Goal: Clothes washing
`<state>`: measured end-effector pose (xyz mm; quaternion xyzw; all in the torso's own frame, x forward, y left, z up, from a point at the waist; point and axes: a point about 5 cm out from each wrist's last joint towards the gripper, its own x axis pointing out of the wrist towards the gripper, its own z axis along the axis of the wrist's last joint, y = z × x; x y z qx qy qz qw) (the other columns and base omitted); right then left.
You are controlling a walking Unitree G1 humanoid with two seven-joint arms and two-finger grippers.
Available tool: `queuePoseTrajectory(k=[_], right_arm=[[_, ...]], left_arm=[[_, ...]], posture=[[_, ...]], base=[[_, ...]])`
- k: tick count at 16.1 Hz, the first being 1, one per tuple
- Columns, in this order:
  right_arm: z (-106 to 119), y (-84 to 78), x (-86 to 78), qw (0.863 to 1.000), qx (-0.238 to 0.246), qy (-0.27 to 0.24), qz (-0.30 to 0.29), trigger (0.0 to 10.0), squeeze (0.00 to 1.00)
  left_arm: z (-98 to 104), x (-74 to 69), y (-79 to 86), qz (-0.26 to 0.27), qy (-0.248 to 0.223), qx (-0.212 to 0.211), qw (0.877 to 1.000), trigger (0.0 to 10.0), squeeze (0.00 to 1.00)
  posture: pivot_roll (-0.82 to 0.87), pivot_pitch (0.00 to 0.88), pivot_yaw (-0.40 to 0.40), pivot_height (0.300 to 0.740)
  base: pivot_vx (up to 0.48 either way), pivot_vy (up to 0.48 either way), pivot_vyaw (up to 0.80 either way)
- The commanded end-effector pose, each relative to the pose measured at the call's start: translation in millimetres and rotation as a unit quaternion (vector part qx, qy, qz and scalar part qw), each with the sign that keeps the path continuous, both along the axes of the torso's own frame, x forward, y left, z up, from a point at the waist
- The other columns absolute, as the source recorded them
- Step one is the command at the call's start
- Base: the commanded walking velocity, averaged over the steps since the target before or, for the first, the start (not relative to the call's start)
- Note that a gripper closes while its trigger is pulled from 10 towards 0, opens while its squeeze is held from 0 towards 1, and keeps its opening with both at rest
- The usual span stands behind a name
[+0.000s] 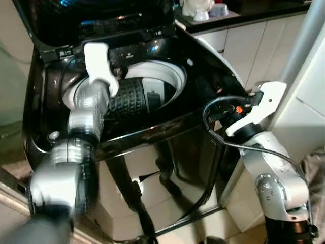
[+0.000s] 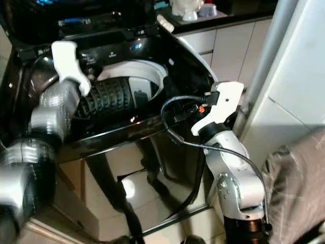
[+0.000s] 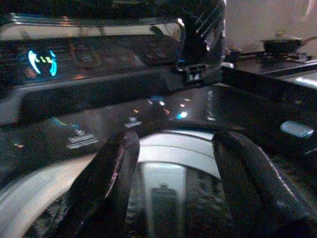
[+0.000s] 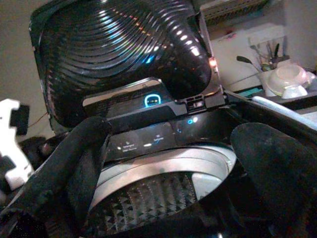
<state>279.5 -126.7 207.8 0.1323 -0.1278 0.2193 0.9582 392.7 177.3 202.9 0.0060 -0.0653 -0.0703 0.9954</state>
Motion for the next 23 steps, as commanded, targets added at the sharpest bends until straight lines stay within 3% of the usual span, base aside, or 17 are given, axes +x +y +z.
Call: queuePoseTrajectory(k=[1, 3, 4, 5, 6, 8, 10, 11, 14, 15, 16, 17, 18, 21, 23], right_arm=[[-1, 0.7, 3.3, 1.000, -0.012, -0.003, -0.010, 10.0, 0.00], [-10, -5.2, 9.5, 0.999, -0.030, 0.009, -0.040, 10.0, 0.00], [-15, -12.6, 15.5, 0.994, -0.069, -0.001, -0.081, 10.0, 0.00], [-19, -12.5, 18.0, 0.995, -0.073, 0.000, -0.070, 10.0, 0.00], [-25, -10.2, 23.0, 0.996, -0.068, 0.012, -0.050, 10.0, 0.00], [-32, -5.3, 33.3, 0.996, -0.083, 0.031, -0.029, 10.0, 0.00], [-38, -8.3, 44.6, 0.995, -0.083, 0.037, -0.046, 10.0, 0.00], [-42, -6.7, 45.6, 0.995, -0.075, 0.041, -0.050, 10.0, 0.00], [-48, -3.4, 45.9, 0.995, -0.071, 0.043, -0.050, 10.0, 0.00], [-33, -11.9, 42.8, 0.991, -0.088, -0.020, -0.099, 10.0, 0.00], [-11, -17.9, 31.5, 0.983, -0.098, -0.085, -0.131, 10.0, 0.00], [-5, -19.8, 23.6, 0.981, -0.102, -0.102, -0.132, 10.0, 0.00], [-15, -22.5, 21.8, 0.984, -0.092, -0.081, -0.129, 10.0, 0.00], [-34, -11.5, 36.3, 0.993, -0.075, -0.019, -0.094, 10.0, 0.00], [-46, -6.2, 43.7, 0.994, -0.069, 0.022, -0.079, 10.0, 0.00]], left_arm=[[10, -13.1, -5.1, 0.002, -0.038, 0.019, 0.999, 10.0, 0.00], [13, -54.0, -16.1, -0.022, -0.071, 0.035, 0.997, 10.0, 0.00], [16, -86.8, -24.3, -0.019, -0.112, 0.060, 0.992, 10.0, 0.00], [7, -110.9, -24.1, 0.019, -0.099, 0.109, 0.989, 10.0, 0.00], [-8, -128.1, -10.2, 0.094, -0.050, 0.159, 0.982, 10.0, 0.00], [-21, -129.2, -6.3, 0.133, -0.012, 0.120, 0.984, 10.0, 0.00], [-32, -115.6, -7.8, 0.125, 0.023, 0.126, 0.984, 10.0, 0.00], [-33, -111.9, -8.4, 0.132, 0.031, 0.108, 0.985, 10.0, 0.00], [-32, -107.4, -15.6, 0.131, 0.019, 0.118, 0.984, 10.0, 0.00], [-29, -108.0, -17.2, 0.131, 0.007, 0.124, 0.983, 10.0, 0.00], [-15, -113.9, -16.9, 0.137, -0.038, 0.142, 0.980, 10.0, 0.00], [-2, -121.3, -17.3, 0.141, -0.080, 0.152, 0.975, 10.0, 0.00], [4, -129.6, -22.0, 0.126, -0.104, 0.155, 0.974, 10.0, 0.00], [-22, -123.2, -22.1, 0.127, -0.030, 0.114, 0.985, 10.0, 0.00], [-36, -118.3, -14.5, 0.138, 0.010, 0.083, 0.987, 10.0, 0.29]], posture=[[-0.17, 0.000, 0.077, 0.740], [-0.11, 0.000, 0.031, 0.740], [-0.09, 0.000, 0.013, 0.740], [-0.06, 0.000, -0.011, 0.740], [-0.03, 0.000, -0.050, 0.740], [-0.01, 0.000, -0.082, 0.740], [-0.02, 0.000, -0.064, 0.740], [-0.03, 0.000, -0.050, 0.740], [-0.04, 0.000, -0.034, 0.740], [-0.04, 0.000, -0.025, 0.740], [-0.05, 0.000, -0.021, 0.740], [-0.05, 0.000, -0.021, 0.740], [-0.04, 0.000, -0.018, 0.740], [-0.05, 0.000, -0.007, 0.740], [-0.05, 0.000, -0.004, 0.740]], base=[[0.000, 0.000, 0.00], [0.000, 0.000, 0.00], [0.000, 0.000, 0.00], [0.000, 0.000, 0.00], [0.000, 0.000, 0.00], [0.000, 0.000, 0.00], [0.000, 0.000, 0.31], [0.000, 0.000, 0.00], [0.000, 0.000, 0.00], [0.000, 0.000, 0.00], [0.000, 0.000, 0.00], [0.000, 0.000, 0.00], [0.000, 0.000, 0.00], [0.000, 0.000, 0.00], [0.000, 0.000, 0.00]])
